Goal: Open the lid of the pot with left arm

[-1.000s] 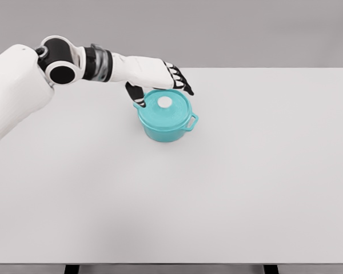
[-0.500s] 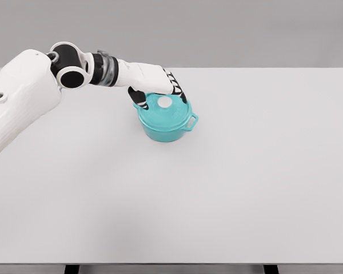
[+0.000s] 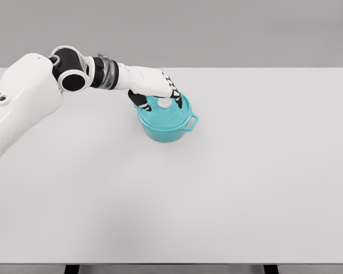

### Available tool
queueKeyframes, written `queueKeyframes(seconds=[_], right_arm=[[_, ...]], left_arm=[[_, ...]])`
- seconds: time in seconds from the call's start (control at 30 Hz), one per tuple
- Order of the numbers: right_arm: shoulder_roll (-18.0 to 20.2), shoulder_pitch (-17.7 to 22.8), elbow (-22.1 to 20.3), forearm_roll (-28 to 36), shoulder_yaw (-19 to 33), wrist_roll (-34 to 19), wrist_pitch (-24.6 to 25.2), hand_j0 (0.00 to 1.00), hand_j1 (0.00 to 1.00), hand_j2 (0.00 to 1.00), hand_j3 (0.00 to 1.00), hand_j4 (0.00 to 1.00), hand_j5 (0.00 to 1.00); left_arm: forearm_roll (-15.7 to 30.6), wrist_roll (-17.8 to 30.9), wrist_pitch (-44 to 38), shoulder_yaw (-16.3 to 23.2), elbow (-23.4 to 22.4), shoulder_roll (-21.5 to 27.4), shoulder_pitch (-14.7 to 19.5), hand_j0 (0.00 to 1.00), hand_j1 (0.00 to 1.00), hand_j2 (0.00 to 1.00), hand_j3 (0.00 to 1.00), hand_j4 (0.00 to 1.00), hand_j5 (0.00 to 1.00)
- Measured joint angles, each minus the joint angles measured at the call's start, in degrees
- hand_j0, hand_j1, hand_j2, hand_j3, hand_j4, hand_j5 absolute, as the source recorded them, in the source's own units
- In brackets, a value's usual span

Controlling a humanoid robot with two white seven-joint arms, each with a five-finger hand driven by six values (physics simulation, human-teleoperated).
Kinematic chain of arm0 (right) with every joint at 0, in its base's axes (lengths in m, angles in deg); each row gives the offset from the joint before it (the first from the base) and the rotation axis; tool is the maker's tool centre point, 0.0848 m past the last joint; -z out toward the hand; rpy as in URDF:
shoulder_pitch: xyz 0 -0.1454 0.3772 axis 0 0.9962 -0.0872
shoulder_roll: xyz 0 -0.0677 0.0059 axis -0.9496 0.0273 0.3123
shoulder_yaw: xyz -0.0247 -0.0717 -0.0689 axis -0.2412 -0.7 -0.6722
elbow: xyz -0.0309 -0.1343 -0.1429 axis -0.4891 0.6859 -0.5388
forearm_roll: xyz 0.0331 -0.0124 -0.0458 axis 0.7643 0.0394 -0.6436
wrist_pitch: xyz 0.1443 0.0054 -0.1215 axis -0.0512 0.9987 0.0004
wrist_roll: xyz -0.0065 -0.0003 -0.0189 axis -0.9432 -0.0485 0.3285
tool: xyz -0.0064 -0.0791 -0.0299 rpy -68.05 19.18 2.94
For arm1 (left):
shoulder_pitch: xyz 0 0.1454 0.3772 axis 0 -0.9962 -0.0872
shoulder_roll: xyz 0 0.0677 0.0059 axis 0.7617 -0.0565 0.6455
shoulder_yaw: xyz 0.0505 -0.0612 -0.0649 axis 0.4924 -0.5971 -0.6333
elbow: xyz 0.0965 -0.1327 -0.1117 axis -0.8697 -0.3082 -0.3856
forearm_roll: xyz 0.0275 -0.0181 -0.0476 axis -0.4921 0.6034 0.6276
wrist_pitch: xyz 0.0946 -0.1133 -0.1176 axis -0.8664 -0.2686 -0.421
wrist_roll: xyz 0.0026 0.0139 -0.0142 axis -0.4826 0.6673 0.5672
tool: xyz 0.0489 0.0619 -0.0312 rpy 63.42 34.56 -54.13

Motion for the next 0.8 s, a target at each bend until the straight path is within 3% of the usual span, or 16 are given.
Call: queueKeyframes(seconds=[0.1, 0.53, 0.8], right_arm=[[0.0, 0.0, 0.0, 0.0, 0.0, 0.0, 0.0, 1.0, 1.0, 1.0, 1.0, 1.0, 1.0], [0.0, 0.0, 0.0, -0.02, 0.0, 0.0, 0.0, 1.0, 1.0, 1.0, 1.0, 1.0, 1.0], [0.0, 0.0, 0.0, -0.01, 0.01, 0.0, 0.0, 1.0, 1.0, 1.0, 1.0, 1.0, 1.0]], left_arm=[[-0.01, 0.0, 0.0, 0.0, -0.12, -0.19, -0.09, 0.76, 0.76, 0.76, 0.76, 0.76, 0.76], [-1.22, -0.01, -0.01, 0.0, -0.19, -0.63, -0.09, 0.55, 0.55, 0.55, 0.55, 0.55, 0.55], [-1.26, 0.0, -0.01, -0.05, -0.16, -0.5, -0.09, 0.51, 0.51, 0.51, 0.51, 0.51, 0.51]])
